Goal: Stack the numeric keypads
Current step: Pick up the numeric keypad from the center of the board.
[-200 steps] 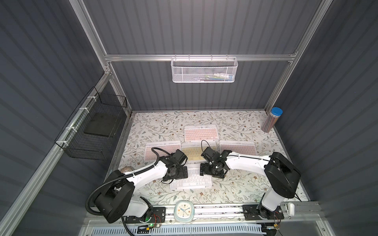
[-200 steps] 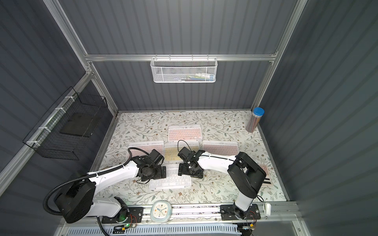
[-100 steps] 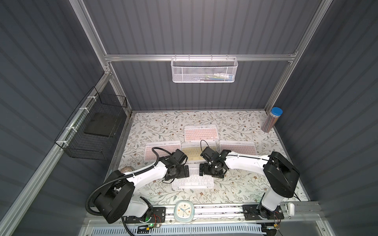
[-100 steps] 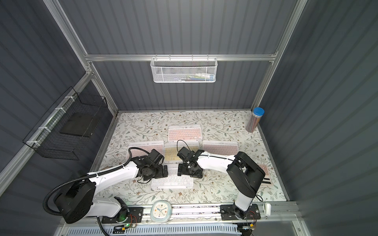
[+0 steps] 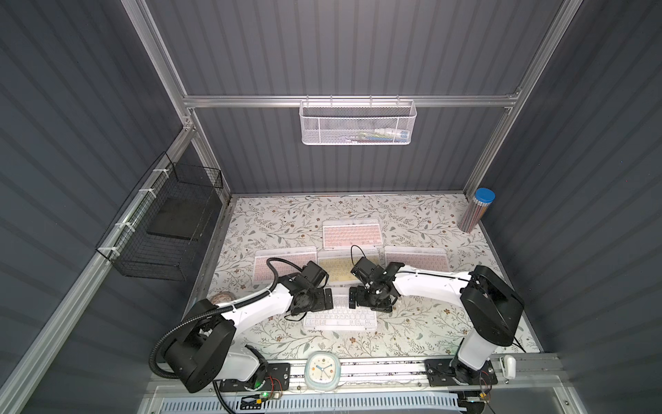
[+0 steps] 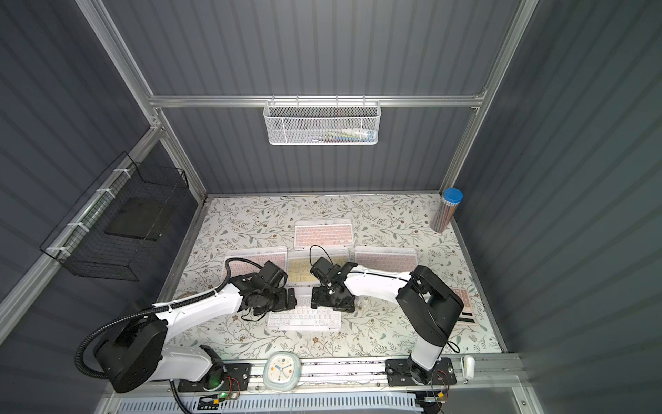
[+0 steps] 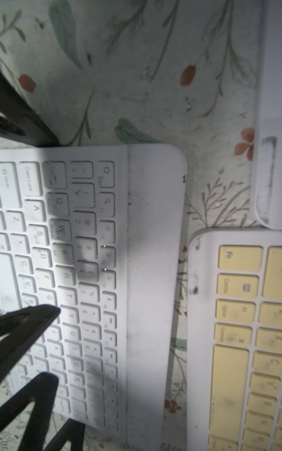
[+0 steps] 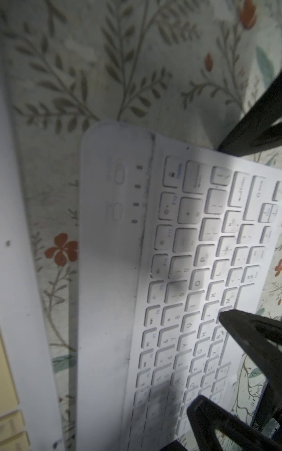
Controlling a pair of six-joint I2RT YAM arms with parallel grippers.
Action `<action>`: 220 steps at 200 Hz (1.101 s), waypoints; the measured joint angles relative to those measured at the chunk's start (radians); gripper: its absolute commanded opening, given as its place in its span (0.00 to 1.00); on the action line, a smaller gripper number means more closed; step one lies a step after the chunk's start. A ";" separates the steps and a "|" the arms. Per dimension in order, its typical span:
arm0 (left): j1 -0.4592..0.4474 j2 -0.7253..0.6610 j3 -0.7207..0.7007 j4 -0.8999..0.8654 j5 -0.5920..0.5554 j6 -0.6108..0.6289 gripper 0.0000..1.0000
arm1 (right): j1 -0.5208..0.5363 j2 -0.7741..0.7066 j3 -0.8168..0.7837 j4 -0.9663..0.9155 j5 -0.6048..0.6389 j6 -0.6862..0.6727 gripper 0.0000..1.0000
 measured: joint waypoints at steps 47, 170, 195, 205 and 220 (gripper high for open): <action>0.003 -0.029 -0.029 0.029 0.008 0.000 1.00 | -0.064 -0.138 -0.183 0.209 -0.116 -0.016 0.97; 0.022 -0.068 -0.074 0.036 -0.107 0.001 1.00 | -0.215 -0.207 -0.533 0.933 -0.428 0.176 0.96; 0.022 -0.072 -0.081 0.036 -0.128 0.001 1.00 | -0.220 -0.185 -0.566 1.043 -0.448 0.223 0.95; 0.022 -0.074 -0.084 0.036 -0.132 0.001 1.00 | -0.220 -0.179 -0.573 1.067 -0.451 0.234 0.95; 0.023 -0.076 -0.085 0.044 -0.129 0.001 1.00 | -0.219 -0.169 -0.577 1.092 -0.467 0.250 0.94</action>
